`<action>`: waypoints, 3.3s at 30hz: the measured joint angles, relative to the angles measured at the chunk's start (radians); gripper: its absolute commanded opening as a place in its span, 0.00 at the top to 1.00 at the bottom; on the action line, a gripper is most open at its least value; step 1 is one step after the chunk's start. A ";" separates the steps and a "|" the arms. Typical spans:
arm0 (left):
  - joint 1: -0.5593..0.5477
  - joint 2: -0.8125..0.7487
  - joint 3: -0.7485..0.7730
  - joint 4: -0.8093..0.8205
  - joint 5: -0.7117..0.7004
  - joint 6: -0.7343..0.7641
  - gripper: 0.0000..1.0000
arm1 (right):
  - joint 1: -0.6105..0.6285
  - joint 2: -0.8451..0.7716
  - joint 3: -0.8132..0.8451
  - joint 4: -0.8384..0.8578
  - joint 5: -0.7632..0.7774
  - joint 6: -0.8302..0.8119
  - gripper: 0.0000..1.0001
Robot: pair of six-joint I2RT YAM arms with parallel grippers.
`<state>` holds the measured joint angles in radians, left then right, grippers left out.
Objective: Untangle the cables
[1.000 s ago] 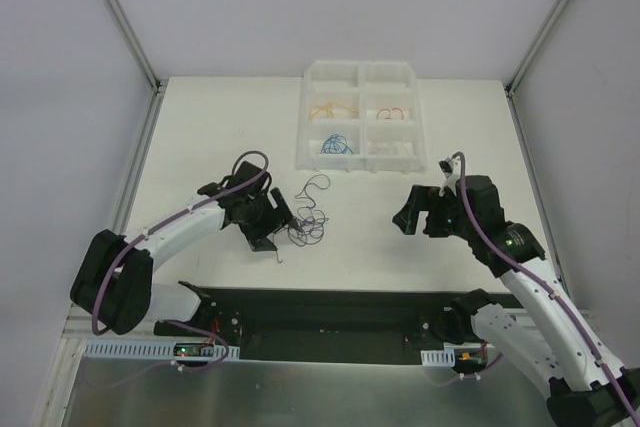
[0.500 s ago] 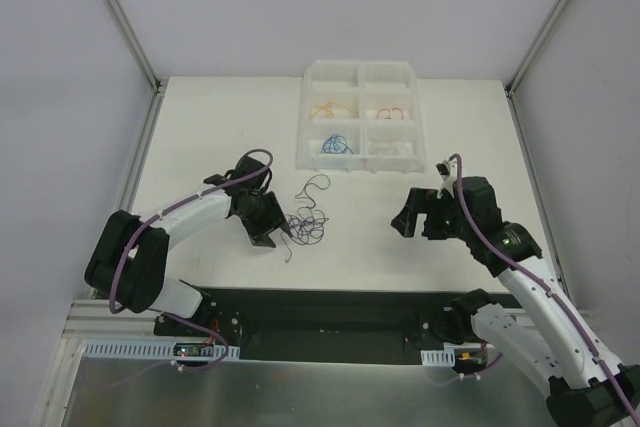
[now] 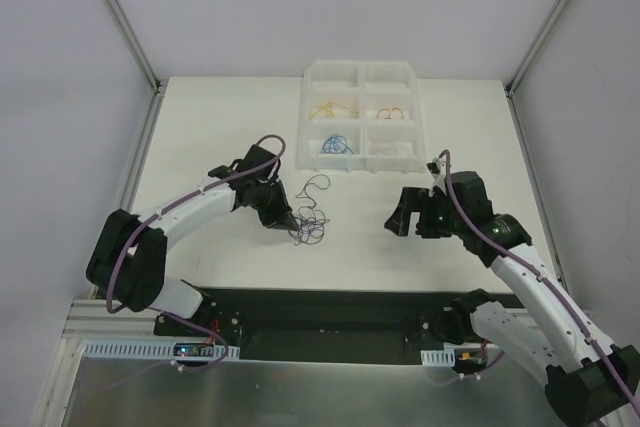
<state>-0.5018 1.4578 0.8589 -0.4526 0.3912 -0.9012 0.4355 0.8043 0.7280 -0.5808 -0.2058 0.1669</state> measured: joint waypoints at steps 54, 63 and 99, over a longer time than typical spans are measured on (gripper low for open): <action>-0.134 -0.077 1.149 0.168 0.174 0.204 1.00 | 0.043 0.455 -0.143 0.542 -0.063 0.039 0.56; -0.134 -0.076 1.228 0.194 0.112 0.250 1.00 | 0.000 0.395 -0.124 0.408 -0.031 -0.052 0.31; -0.134 -0.096 1.423 0.307 0.016 0.269 1.00 | 0.228 0.738 0.204 0.563 0.238 -0.124 0.55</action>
<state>-0.6357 1.3621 2.2818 -0.1452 0.4072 -0.6323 0.6636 1.5425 0.9318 -0.0181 0.0319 0.0429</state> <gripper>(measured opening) 0.006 0.486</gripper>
